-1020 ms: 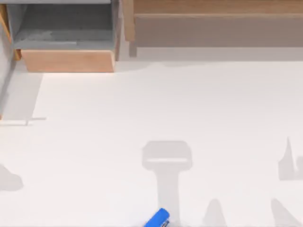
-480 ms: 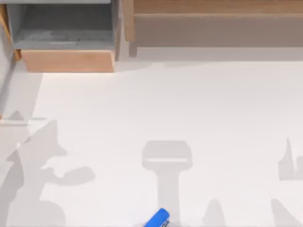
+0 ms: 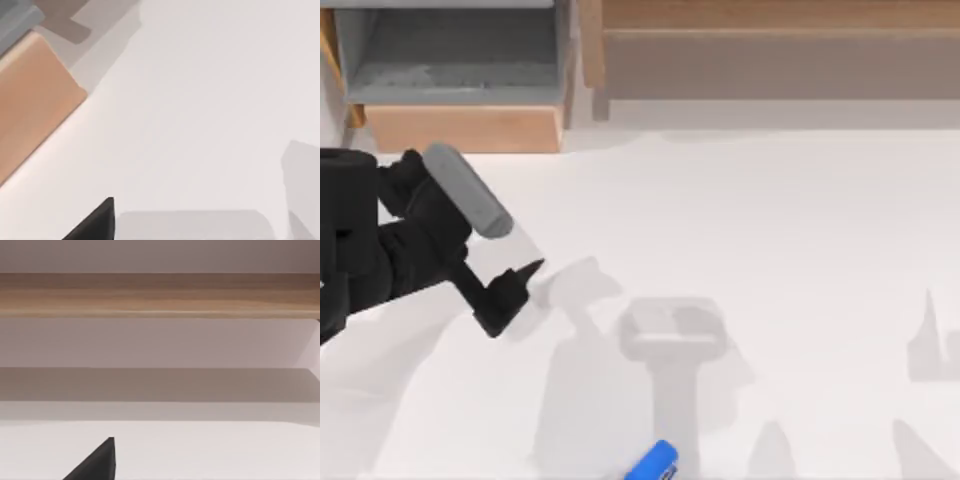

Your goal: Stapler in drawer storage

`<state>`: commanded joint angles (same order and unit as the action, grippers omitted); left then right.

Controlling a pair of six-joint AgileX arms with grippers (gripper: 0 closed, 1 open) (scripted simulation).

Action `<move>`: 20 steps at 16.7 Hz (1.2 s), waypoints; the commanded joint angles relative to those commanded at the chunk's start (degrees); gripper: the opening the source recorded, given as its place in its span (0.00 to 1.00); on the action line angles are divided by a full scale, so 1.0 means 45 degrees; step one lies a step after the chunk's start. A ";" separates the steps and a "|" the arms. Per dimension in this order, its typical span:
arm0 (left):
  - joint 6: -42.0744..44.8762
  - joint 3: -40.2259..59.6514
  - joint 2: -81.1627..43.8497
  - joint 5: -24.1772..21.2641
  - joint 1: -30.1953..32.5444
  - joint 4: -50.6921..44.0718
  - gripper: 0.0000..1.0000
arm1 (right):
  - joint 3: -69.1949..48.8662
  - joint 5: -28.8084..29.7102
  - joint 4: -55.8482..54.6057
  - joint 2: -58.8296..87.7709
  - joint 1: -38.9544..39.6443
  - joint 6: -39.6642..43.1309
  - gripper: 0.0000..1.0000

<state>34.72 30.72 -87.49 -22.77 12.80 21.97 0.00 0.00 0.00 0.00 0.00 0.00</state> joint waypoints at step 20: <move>-1.2101 0.4448 0.0294 0.6016 1.1381 -1.4478 1.00 | 0.0000 0.0000 0.0000 0.0000 0.0000 0.0000 1.00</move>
<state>-19.73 50.74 -86.17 4.30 64.02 -43.18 0.00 0.00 0.00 0.00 0.00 0.00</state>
